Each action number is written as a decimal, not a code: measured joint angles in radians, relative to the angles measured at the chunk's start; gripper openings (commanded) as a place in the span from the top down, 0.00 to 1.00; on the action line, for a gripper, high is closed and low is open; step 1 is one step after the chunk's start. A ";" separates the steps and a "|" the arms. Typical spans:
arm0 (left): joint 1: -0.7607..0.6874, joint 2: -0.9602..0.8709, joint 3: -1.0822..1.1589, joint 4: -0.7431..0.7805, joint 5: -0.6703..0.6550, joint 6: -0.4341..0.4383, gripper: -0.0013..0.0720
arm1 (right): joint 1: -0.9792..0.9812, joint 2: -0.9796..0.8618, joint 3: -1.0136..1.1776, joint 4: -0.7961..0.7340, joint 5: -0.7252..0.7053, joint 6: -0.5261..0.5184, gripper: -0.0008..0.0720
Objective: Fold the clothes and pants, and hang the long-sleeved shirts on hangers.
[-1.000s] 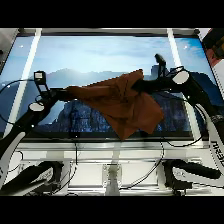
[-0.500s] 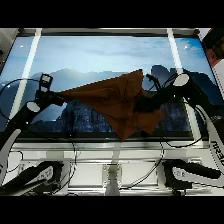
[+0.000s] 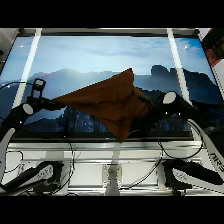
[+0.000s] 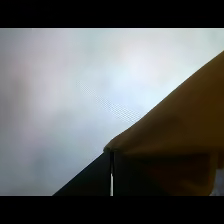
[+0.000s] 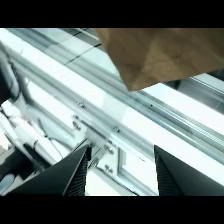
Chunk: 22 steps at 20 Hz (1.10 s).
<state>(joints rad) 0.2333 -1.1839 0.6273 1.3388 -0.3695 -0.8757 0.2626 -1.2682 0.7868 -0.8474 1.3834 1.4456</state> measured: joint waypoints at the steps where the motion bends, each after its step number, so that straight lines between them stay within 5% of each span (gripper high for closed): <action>1: 0.014 -0.004 0.002 0.005 -0.038 -0.055 0.97 | 0.023 0.011 -0.023 -0.004 -0.032 0.021 0.38; 4: 0.037 -0.011 0.020 0.016 -0.135 -0.227 0.97 | 0.079 0.029 -0.068 -0.047 -0.127 0.085 0.38; 8: 0.030 -0.014 0.033 0.019 -0.191 -0.326 0.97 | 0.110 0.036 -0.116 -0.092 -0.211 0.172 0.33; 10: 0.027 -0.015 0.035 0.021 -0.202 -0.348 0.97 | 0.116 0.037 -0.144 -0.074 -0.240 0.203 0.25; 19: 0.024 -0.015 0.037 -0.027 -0.176 -0.373 0.97 | 0.145 -0.006 -0.224 0.116 -0.417 0.272 0.26; 21: 0.024 -0.015 0.037 -0.035 -0.171 -0.373 0.97 | 0.175 -0.032 -0.226 0.155 -0.437 0.283 0.31; 22: 0.024 -0.015 0.037 -0.038 -0.170 -0.373 0.97 | 0.190 -0.040 -0.227 0.166 -0.451 0.287 0.42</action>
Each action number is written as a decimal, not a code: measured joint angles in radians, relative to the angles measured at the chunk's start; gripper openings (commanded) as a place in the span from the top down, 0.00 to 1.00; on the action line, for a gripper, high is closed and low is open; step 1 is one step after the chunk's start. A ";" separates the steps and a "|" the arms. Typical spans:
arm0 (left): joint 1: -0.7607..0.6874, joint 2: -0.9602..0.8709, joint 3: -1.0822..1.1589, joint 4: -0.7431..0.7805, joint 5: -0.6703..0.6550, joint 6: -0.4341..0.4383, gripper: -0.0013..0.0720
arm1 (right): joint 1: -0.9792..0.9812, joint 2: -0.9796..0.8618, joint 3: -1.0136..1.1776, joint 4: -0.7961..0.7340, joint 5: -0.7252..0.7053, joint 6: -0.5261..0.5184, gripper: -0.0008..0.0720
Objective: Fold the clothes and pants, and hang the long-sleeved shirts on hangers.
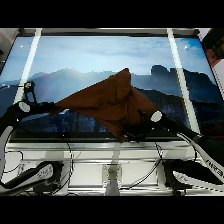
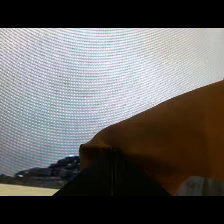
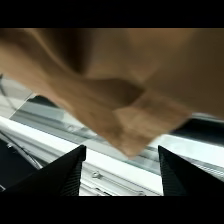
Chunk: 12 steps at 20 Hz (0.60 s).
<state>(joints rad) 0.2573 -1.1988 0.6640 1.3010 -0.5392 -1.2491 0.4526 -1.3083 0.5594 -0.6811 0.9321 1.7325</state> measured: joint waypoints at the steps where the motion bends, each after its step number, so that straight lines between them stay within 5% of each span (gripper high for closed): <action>1: 0.000 0.000 0.000 -0.002 0.001 0.000 0.97 | 0.015 -0.007 0.000 0.006 -0.018 0.001 0.55; 5: 0.000 0.000 0.000 -0.006 0.004 0.000 0.97 | 0.043 -0.016 -0.001 0.010 -0.080 0.002 0.95; 12: 0.000 0.009 0.013 -0.025 0.016 0.000 0.97 | 0.048 0.100 0.097 -0.147 -0.129 0.002 0.97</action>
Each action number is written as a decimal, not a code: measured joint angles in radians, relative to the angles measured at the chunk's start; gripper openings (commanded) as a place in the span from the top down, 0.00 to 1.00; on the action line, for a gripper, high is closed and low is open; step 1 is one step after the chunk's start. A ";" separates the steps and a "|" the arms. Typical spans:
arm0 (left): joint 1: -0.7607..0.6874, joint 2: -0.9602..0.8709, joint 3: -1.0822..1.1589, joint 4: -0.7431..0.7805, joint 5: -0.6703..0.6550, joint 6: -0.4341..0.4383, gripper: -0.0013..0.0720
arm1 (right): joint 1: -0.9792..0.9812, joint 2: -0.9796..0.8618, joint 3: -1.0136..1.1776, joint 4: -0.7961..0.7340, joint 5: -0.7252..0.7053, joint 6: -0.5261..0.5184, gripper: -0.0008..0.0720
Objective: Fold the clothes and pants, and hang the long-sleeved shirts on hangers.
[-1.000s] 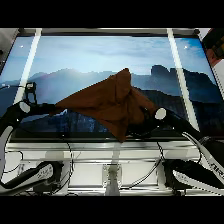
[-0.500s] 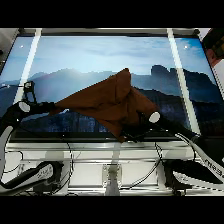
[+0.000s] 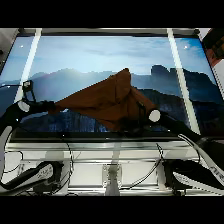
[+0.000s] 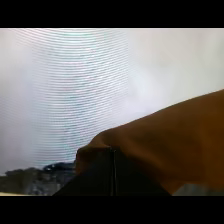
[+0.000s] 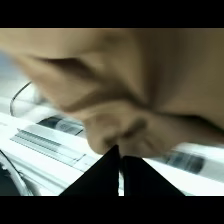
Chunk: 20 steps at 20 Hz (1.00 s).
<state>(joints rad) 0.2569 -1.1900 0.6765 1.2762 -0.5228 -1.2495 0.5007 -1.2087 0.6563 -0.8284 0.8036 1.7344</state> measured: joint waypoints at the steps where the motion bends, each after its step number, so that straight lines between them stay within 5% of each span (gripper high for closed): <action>1: 0.000 0.009 0.009 -0.013 0.003 0.000 0.97 | -0.007 0.032 0.032 -0.050 -0.001 0.005 0.97; 4: -0.006 0.056 0.058 -0.053 0.005 0.008 0.97 | -0.072 0.140 0.146 -0.228 0.009 0.045 0.97; 9: -0.088 0.125 0.175 -0.004 -0.055 0.140 0.97 | -0.263 0.275 0.325 -0.436 0.091 0.066 0.97; 14: -0.171 0.120 0.335 0.235 -0.274 -0.042 0.97 | -0.367 0.318 0.462 -0.507 0.185 -0.021 0.97; 20: -0.191 0.172 0.560 0.217 -0.312 -0.161 0.97 | -0.391 0.327 0.618 -0.552 0.197 -0.098 0.97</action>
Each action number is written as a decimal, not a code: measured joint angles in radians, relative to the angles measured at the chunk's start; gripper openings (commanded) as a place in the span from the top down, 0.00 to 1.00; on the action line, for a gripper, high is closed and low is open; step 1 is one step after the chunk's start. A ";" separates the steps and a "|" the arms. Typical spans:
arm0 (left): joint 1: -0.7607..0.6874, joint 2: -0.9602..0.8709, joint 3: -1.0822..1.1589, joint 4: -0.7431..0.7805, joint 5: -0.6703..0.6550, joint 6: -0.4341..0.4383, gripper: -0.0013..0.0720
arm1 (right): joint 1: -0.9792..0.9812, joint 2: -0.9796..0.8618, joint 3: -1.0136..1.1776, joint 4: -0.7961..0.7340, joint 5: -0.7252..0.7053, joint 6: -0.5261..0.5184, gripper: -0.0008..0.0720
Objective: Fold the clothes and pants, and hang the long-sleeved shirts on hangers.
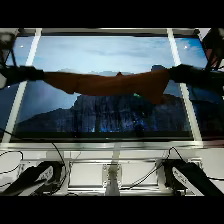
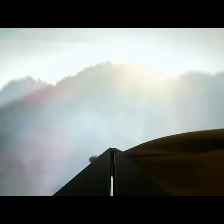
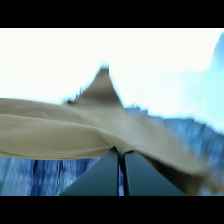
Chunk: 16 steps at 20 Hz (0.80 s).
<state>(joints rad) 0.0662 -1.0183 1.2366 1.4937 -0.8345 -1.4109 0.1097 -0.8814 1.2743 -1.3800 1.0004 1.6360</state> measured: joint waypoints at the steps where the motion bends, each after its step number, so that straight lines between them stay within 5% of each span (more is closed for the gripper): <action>1: -0.001 0.024 0.023 -0.008 0.028 -0.005 0.97 | -0.001 0.000 0.037 -0.004 -0.002 -0.010 0.97; 10: 0.005 0.327 0.075 -0.026 0.413 -0.023 0.97 | -0.003 0.002 0.465 0.025 0.076 -0.072 0.97; 16: 0.005 0.476 0.077 -0.029 0.499 -0.026 0.97 | -0.003 0.006 0.723 0.131 0.298 -0.100 0.97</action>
<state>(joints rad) 0.0711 -0.5419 1.3140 1.4651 -0.3359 -1.4364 0.1066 -0.8757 1.9972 -1.2488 1.2987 1.5360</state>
